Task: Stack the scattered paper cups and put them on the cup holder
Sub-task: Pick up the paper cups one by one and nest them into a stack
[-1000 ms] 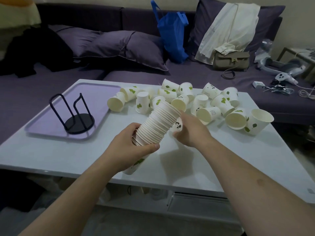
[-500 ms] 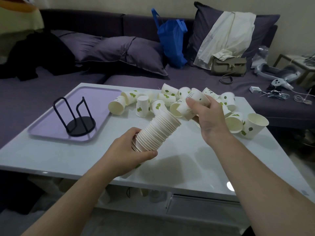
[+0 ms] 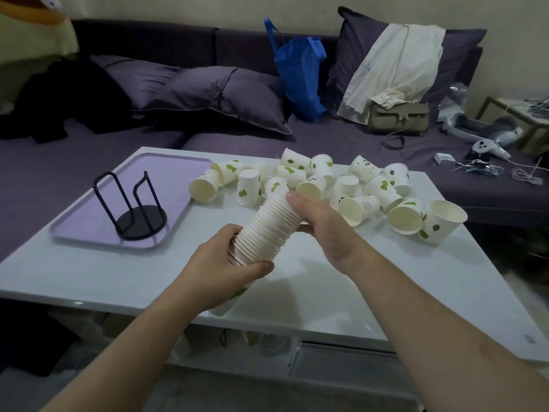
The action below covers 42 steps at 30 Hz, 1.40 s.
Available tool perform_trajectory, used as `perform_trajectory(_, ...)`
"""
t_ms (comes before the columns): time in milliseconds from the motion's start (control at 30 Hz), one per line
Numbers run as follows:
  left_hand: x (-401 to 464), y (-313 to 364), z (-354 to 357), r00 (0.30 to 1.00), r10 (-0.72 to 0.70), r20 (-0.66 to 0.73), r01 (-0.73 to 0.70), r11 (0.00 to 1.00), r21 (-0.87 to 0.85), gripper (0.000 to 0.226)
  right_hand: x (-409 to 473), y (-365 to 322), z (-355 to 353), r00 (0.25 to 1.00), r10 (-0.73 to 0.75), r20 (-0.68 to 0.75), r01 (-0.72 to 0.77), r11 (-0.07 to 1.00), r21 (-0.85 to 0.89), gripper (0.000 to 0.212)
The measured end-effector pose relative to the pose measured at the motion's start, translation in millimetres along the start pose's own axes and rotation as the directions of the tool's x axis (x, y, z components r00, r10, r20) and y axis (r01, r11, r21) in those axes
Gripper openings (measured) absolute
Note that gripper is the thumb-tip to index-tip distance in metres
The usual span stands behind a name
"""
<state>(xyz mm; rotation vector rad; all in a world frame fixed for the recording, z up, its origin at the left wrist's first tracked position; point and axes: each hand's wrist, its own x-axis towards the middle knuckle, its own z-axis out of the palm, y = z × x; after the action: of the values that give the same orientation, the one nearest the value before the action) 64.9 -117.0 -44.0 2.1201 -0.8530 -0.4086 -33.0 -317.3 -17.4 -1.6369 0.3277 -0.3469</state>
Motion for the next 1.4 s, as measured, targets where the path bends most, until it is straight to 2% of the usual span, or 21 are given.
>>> perform_trajectory(100, 2, -3, -2, 1.000, -0.014, -0.007, 0.015, 1.000, 0.002, 0.061, 4, 3, -3, 0.999, 0.033, 0.029, -0.035, 0.999, 0.039, 0.056)
perform_trajectory(167, 4, -3, -2, 1.000, -0.014, -0.011, 0.014, 1.000, -0.012, 0.063, 7, 1, -9, 0.994, 0.021, -0.108, -0.018, 0.999, 0.034, 0.052)
perform_trajectory(200, 4, -3, -2, 1.000, -0.012, -0.012, 0.012, 1.000, -0.020, 0.063, 8, 0, -13, 0.976, 0.005, -0.220, -0.013, 0.999, -0.035, 0.042)
perform_trajectory(233, 4, -3, -2, 1.000, -0.011, -0.011, 0.011, 1.000, -0.028, 0.063, 10, 1, -20, 0.941, -0.034, -0.336, -0.027, 0.984, -0.175, 0.032)
perform_trajectory(267, 4, -3, -2, 1.000, -0.011, -0.009, 0.011, 0.999, -0.036, 0.062, 11, 4, -28, 0.901, -0.086, -0.425, -0.088, 0.923, -0.374, 0.025)
perform_trajectory(333, 4, -4, -1, 1.000, -0.015, -0.003, 0.015, 0.998, -0.053, 0.060, 13, 14, -47, 0.881, -0.163, -0.444, -0.239, 0.658, -0.715, 0.035)
perform_trajectory(400, 4, -4, -1, 1.000, -0.017, 0.005, 0.018, 0.998, -0.055, 0.060, 11, 23, -59, 0.909, -0.076, -0.409, -0.339, 0.437, -0.833, 0.044)
perform_trajectory(467, 6, -5, -1, 1.000, -0.020, 0.004, 0.020, 0.998, -0.053, 0.060, 10, 28, -62, 0.906, 0.026, -0.423, -0.409, 0.312, -0.857, 0.042)
perform_trajectory(533, 6, -4, 0, 1.000, -0.024, 0.006, 0.024, 0.998, -0.058, 0.060, 9, 30, -61, 0.896, 0.096, -0.434, -0.443, 0.276, -0.853, 0.043)
perform_trajectory(633, 6, -4, 1, 1.000, -0.022, 0.011, 0.023, 0.997, -0.071, 0.060, 9, 35, -60, 0.881, 0.167, -0.442, -0.471, 0.248, -0.846, 0.065)
perform_trajectory(700, 6, -4, 2, 1.000, -0.020, 0.014, 0.021, 0.998, -0.067, 0.061, 7, 34, -62, 0.883, 0.145, -0.446, -0.468, 0.234, -0.852, 0.068)
perform_trajectory(800, 6, -4, 1, 1.000, -0.024, 0.013, 0.025, 0.998, -0.053, 0.061, 1, 21, -60, 0.887, 0.026, -0.460, -0.456, 0.195, -0.868, 0.052)
perform_trajectory(867, 6, -3, 0, 1.000, -0.025, 0.010, 0.025, 0.998, -0.050, 0.061, -2, 10, -58, 0.870, -0.099, -0.482, -0.454, 0.218, -0.864, 0.031)
perform_trajectory(900, 6, -3, 0, 1.000, -0.025, 0.009, 0.025, 0.998, -0.050, 0.061, -4, 4, -57, 0.859, -0.174, -0.482, -0.430, 0.268, -0.862, 0.021)
perform_trajectory(967, 5, -2, -1, 1.000, -0.021, 0.010, 0.021, 0.999, -0.044, 0.062, -9, -6, -55, 0.820, -0.268, -0.506, -0.355, 0.455, -0.817, 0.033)
perform_trajectory(1033, 3, -2, -1, 1.000, -0.013, 0.011, 0.014, 0.999, -0.038, 0.062, -13, -15, -53, 0.789, -0.247, -0.563, -0.256, 0.700, -0.666, 0.043)
perform_trajectory(1133, -1, -1, -2, 1.000, -0.001, 0.015, 0.001, 1.000, -0.021, 0.061, -13, -20, -52, 0.818, -0.084, -0.569, -0.131, 0.936, -0.327, 0.051)
perform_trajectory(1200, -4, 0, -3, 1.000, 0.009, 0.019, -0.009, 1.000, -0.003, 0.062, -11, -21, -52, 0.854, 0.012, -0.519, -0.062, 0.995, -0.079, 0.058)
perform_trajectory(1233, -5, 0, -4, 1.000, 0.012, 0.021, -0.012, 1.000, 0.002, 0.062, -11, -21, -52, 0.862, 0.038, -0.505, -0.042, 0.999, 0.003, 0.054)
perform_trajectory(1400, -7, -1, -7, 0.999, 0.027, 0.027, -0.028, 0.999, 0.019, 0.064, -7, -22, -51, 0.846, 0.063, -0.530, 0.048, 0.980, 0.193, 0.019)
